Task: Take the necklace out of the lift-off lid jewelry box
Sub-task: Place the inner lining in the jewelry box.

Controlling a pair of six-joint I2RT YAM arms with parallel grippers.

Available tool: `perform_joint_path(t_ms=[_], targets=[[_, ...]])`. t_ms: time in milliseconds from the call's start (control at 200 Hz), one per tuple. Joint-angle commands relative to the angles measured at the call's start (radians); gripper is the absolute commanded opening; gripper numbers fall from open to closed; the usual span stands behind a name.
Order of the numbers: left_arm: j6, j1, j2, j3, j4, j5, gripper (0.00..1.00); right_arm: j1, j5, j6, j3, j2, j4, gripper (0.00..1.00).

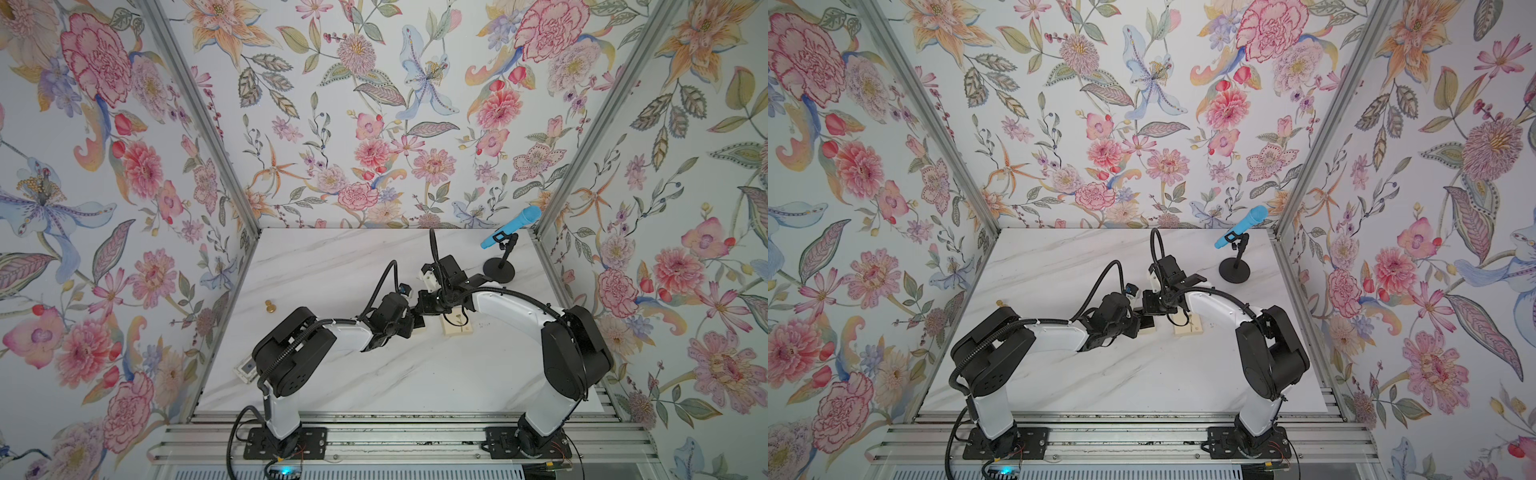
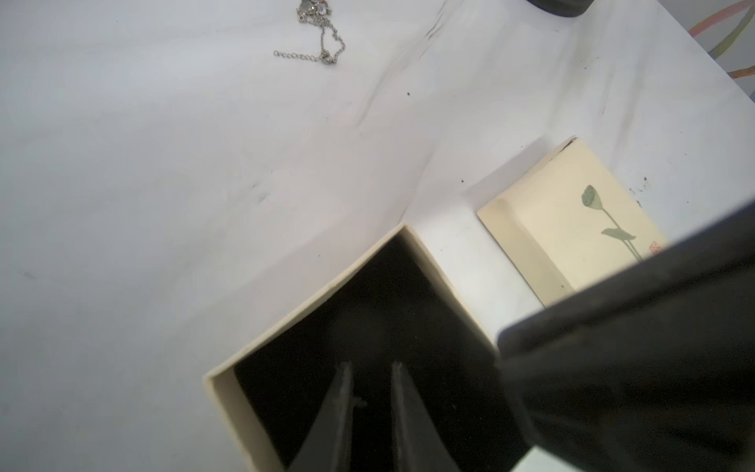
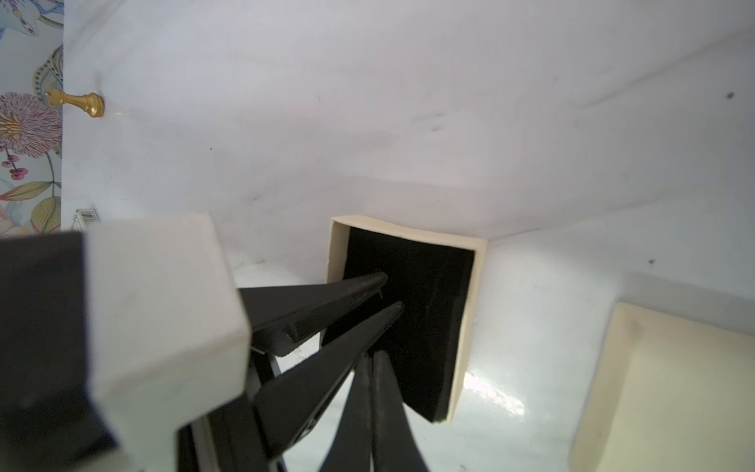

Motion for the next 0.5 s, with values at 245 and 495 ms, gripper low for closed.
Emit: perform_joint_path(t_ms=[245, 495], targets=[[0.006, -0.01, -0.115, -0.005, -0.061, -0.065, 0.31, 0.026, 0.009, 0.016, -0.044, 0.007, 0.001, 0.0], [0.009, 0.02, -0.184, -0.05, -0.112, -0.124, 0.31, 0.048, 0.012, 0.028, -0.062, 0.036, 0.014, 0.0]])
